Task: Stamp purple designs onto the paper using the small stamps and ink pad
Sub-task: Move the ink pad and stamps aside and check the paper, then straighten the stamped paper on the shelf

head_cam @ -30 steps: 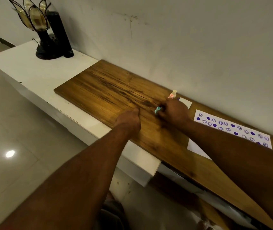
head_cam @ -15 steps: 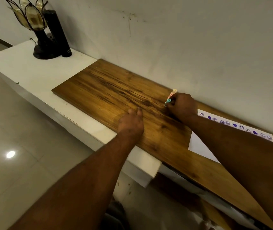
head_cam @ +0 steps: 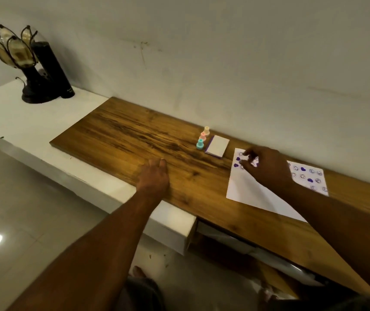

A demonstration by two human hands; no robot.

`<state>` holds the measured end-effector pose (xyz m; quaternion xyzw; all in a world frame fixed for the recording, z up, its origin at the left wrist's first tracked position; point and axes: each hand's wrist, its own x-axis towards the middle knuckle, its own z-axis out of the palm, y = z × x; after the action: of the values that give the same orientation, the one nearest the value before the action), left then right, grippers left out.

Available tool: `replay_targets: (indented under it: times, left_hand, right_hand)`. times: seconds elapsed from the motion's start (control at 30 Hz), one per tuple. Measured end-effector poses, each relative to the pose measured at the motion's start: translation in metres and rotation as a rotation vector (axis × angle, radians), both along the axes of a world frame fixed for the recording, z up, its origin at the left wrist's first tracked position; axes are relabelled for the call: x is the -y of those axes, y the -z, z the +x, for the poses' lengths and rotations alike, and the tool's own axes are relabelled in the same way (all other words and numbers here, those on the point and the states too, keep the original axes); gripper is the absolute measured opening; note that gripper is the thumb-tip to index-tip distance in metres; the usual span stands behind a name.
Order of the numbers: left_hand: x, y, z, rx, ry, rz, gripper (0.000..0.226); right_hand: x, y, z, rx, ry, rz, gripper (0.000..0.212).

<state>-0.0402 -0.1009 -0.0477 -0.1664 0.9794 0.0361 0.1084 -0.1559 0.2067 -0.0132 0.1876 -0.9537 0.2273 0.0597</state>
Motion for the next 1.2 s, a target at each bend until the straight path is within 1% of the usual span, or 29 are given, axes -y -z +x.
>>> replay_targets:
  times: [0.07,0.13,0.2,0.23,0.3,0.37,0.43,0.57,0.77,1.07,1.2]
  left_hand:
    - [-0.014,-0.016,-0.001,0.041,-0.002,-0.015,0.068]
    - [-0.044,-0.032,-0.003,0.081,0.083,-0.069,0.066]
    - [-0.082,-0.037,-0.005,-0.014,0.206,-0.091,0.05]
    - [-0.104,-0.036,-0.004,-0.079,0.283,-0.065,0.045]
    - [-0.142,-0.029,0.001,-0.166,0.427,0.04,0.046]
    - [-0.163,-0.02,0.006,-0.171,0.491,0.091,0.048]
    - [-0.172,-0.011,0.006,-0.146,0.484,0.072,0.047]
    - [-0.17,-0.003,0.002,-0.107,0.444,0.09,0.049]
    - [-0.165,0.003,-0.003,-0.112,0.411,0.091,0.054]
    - [-0.168,0.006,-0.005,-0.08,0.4,0.081,0.058]
    - [-0.166,0.009,-0.005,-0.094,0.403,0.095,0.057]
  right_hand:
    - [-0.057,0.001,0.016,0.032,0.071,0.039,0.035]
    - [-0.108,-0.001,0.029,0.065,0.186,0.069,0.038]
    - [-0.142,-0.002,0.036,0.12,0.294,0.08,0.043]
    - [-0.154,-0.003,0.039,0.154,0.322,0.089,0.048]
    - [-0.168,-0.002,0.045,0.211,0.304,0.125,0.056]
    - [-0.173,0.002,0.05,0.259,0.239,0.211,0.066]
    - [-0.18,0.003,0.052,0.304,0.192,0.292,0.074]
    - [-0.187,-0.002,0.045,0.375,0.188,0.3,0.076]
    - [-0.176,-0.005,0.035,0.437,0.17,0.363,0.089]
    - [-0.169,-0.007,0.036,0.451,0.181,0.419,0.09]
    - [-0.169,-0.009,0.038,0.451,0.18,0.412,0.09]
